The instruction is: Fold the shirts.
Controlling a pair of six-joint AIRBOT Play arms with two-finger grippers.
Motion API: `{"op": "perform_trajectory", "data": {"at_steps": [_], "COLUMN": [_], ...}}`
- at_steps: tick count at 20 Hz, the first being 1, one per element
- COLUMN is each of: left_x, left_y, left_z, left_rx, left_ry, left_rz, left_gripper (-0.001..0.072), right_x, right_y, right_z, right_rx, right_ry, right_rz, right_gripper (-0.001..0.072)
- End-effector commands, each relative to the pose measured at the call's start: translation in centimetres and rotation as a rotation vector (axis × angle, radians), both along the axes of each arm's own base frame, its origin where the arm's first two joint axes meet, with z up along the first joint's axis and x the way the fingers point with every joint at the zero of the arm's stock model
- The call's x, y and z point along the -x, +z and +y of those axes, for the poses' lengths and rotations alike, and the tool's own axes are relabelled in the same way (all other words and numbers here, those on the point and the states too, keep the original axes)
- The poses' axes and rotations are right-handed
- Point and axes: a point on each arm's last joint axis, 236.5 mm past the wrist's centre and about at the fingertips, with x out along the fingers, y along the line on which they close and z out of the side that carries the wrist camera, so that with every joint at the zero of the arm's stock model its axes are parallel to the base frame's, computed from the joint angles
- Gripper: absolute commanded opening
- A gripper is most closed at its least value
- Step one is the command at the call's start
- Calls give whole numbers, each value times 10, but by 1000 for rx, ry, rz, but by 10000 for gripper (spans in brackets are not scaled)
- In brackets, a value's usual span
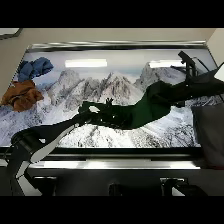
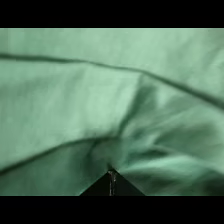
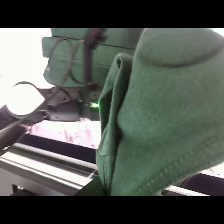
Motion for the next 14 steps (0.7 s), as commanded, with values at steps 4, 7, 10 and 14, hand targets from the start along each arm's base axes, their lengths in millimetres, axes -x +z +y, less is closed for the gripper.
{"op": "perform_trajectory", "data": {"at_steps": [4, 7, 10, 14], "left_x": [-96, -124, -95, -37], "left_y": [102, 201, 284, 347], "left_z": [174, 312, 405, 449], "left_rx": [-314, -428, -471, -568], "left_ry": [140, 400, 592, 685], "left_rz": [-407, -582, -693, -811], "left_gripper": [28, 29, 29, 30], "right_x": [-38, -54, -60, -63], "right_y": [-20, -48, -99, -163], "right_z": [54, 144, 224, 293], "right_rx": [-127, -267, -372, -527], "right_ry": [48, 121, 138, 59], "right_rz": [-10, 26, 128, 267], "right_gripper": [37, 37, 37, 40]}}
